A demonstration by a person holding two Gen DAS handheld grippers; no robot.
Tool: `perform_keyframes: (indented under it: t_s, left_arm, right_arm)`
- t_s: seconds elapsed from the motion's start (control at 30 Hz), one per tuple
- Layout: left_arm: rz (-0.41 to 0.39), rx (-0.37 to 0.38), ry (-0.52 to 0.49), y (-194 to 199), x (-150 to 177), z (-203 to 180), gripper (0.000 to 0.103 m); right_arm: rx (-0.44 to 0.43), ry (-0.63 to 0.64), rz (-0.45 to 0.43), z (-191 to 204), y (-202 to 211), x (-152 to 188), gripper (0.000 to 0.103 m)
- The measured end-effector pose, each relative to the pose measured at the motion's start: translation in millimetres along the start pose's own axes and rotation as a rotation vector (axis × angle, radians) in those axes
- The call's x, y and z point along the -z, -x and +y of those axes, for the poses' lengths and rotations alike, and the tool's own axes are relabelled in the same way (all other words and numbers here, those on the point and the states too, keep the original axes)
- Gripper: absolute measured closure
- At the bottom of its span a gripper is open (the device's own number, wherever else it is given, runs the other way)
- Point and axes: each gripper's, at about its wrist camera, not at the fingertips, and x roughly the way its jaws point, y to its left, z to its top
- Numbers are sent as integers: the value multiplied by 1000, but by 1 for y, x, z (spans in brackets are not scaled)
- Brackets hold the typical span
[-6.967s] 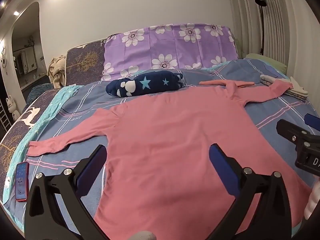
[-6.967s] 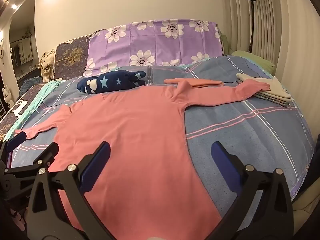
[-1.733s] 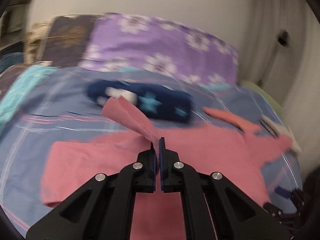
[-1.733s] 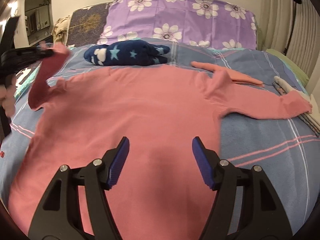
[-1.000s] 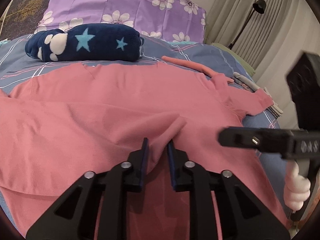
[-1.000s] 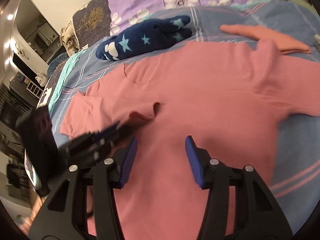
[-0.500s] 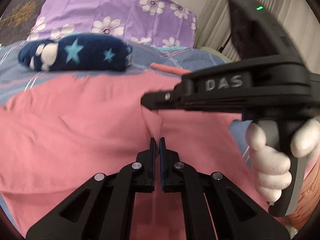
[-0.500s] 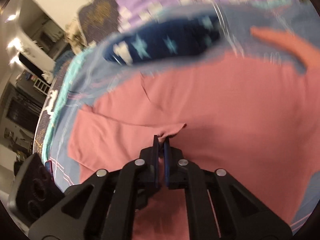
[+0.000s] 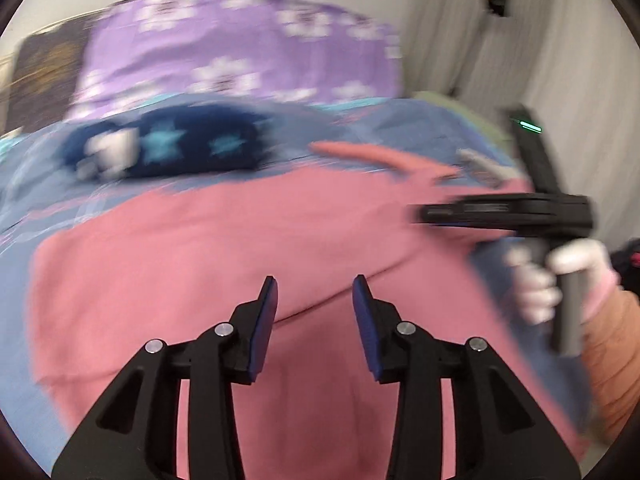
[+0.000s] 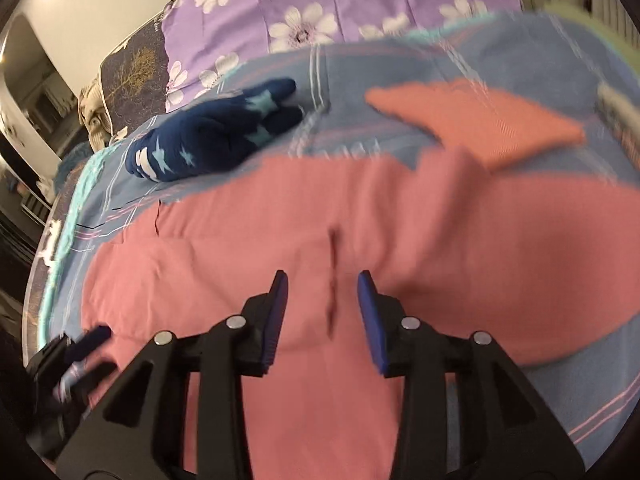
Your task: Fold small clothes
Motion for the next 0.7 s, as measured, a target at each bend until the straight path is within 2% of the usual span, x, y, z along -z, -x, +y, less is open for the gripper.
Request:
perform_keyframes:
  t_s: [0.07, 0.13, 0.2, 0.27, 0.37, 0.43, 0.5, 0.57, 0.7]
  left_arm:
    - [6, -136, 51, 16, 14, 41, 63]
    - [2, -228, 118, 32, 22, 77, 63]
    - [-9, -310, 187, 50, 32, 109, 62]
    - [-14, -341, 241, 63, 40, 131, 62]
    - [-5, -319, 307, 72, 49, 151, 62]
    - [3, -254, 331, 66, 49, 159, 62]
    - [16, -201, 348, 58, 48, 165, 63]
    - [42, -150, 368, 49, 47, 171, 63]
    - [29, -98, 406, 38, 47, 175, 65]
  right_arm:
    - [-11, 13, 11, -3, -1, 9, 64]
    - [-19, 33, 16, 1, -1, 14, 62]
    - [-20, 47, 18, 6, -1, 16, 62]
    - [-13, 59, 17, 14, -6, 16, 62]
    - [60, 76, 2, 24, -10, 18, 62]
    - [188, 113, -60, 39, -4, 17, 62]
    - [240, 179, -110, 58, 4, 16, 62]
    - [223, 274, -142, 93, 11, 11, 62]
    - [140, 406, -116, 159, 1, 0, 62]
